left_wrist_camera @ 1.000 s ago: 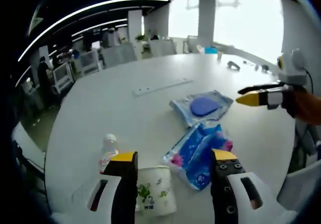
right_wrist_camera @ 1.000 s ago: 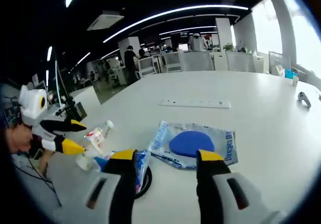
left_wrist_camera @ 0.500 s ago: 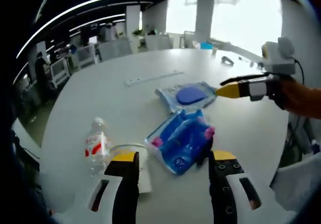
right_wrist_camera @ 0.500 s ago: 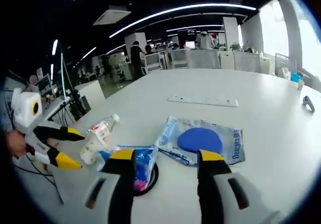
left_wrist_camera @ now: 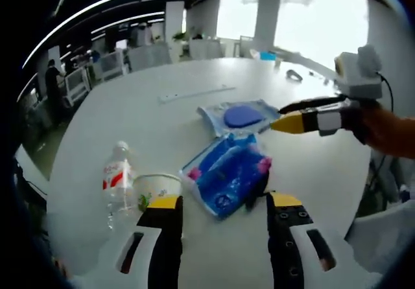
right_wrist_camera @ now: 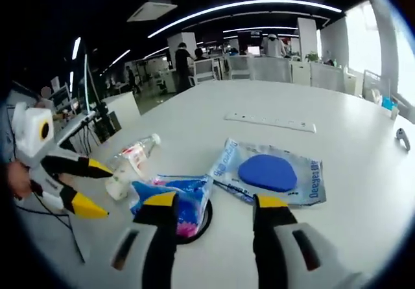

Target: Arrange the tabletop items into an orderly group along one side of the table until the central work area is clear of visible clutter.

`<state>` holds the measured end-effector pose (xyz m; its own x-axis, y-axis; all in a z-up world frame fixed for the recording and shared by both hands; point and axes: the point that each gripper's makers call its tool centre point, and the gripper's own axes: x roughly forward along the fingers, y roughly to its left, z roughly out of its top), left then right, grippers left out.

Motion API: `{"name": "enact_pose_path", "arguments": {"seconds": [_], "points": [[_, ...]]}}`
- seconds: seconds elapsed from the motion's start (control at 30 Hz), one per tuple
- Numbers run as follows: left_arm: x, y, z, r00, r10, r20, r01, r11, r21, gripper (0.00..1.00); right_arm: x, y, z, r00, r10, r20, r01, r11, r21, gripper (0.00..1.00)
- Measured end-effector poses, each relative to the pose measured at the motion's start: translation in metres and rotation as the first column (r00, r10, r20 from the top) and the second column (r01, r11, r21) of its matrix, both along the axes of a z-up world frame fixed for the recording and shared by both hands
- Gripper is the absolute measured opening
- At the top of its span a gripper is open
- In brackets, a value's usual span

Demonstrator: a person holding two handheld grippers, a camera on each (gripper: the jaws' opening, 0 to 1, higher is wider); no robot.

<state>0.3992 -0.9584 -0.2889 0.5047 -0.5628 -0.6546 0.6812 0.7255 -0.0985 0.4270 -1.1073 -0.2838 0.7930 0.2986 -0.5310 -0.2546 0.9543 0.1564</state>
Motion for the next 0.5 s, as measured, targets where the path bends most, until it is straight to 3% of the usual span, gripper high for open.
{"name": "enact_pose_path", "arguments": {"seconds": [0.5], "points": [[0.0, -0.007, -0.016, 0.995, 0.077, -0.069, -0.079, 0.997, -0.026, 0.42, -0.002, 0.017, -0.024, 0.997, 0.054, -0.058, -0.055, 0.998, -0.018, 0.39]]}}
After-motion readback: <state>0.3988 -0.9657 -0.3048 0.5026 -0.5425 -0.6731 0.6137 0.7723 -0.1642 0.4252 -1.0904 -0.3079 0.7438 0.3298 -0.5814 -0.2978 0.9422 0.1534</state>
